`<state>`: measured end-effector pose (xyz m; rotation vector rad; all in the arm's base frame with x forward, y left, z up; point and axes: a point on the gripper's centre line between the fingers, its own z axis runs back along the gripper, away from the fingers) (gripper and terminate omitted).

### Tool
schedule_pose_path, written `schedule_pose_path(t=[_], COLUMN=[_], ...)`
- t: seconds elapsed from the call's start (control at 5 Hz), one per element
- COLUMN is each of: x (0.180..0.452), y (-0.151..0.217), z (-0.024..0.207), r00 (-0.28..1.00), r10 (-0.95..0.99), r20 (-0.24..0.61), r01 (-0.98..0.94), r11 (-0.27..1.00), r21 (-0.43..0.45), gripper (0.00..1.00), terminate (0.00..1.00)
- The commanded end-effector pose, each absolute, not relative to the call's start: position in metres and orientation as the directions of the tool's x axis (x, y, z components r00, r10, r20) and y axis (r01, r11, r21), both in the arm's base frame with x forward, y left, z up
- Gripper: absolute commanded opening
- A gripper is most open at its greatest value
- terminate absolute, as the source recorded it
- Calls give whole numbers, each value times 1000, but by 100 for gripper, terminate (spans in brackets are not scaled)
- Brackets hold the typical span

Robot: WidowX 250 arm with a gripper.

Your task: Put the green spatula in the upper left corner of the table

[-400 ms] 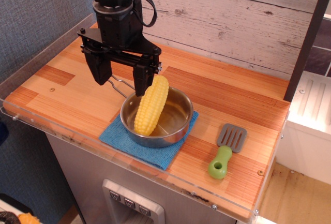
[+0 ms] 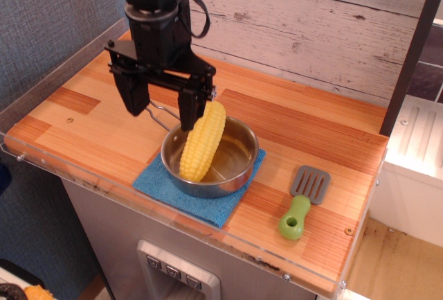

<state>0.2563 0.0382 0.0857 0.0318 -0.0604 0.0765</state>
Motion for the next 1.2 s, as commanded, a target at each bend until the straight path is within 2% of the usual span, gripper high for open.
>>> schedule_pose_path(t=[0.0, 0.2, 0.4, 0.6, 0.8, 1.0], x=[239, 236, 240, 248, 252, 254], y=[-40, -69, -81, -91, -101, -110], z=[118, 109, 82, 49, 27, 14], r00=[984, 982, 989, 995, 995, 991], r10=[-79, -122, -94, -74, -78, -103], r20=[161, 146, 111, 70, 58, 86], r01=[82, 127, 101, 77, 79, 101], r11=[997, 991, 993, 996, 997, 995], r21=[-9, -28, -59, -51, -13, 19], gripper=[100, 100, 100, 100, 100, 100], terminate=[0, 0, 0, 0, 0, 0])
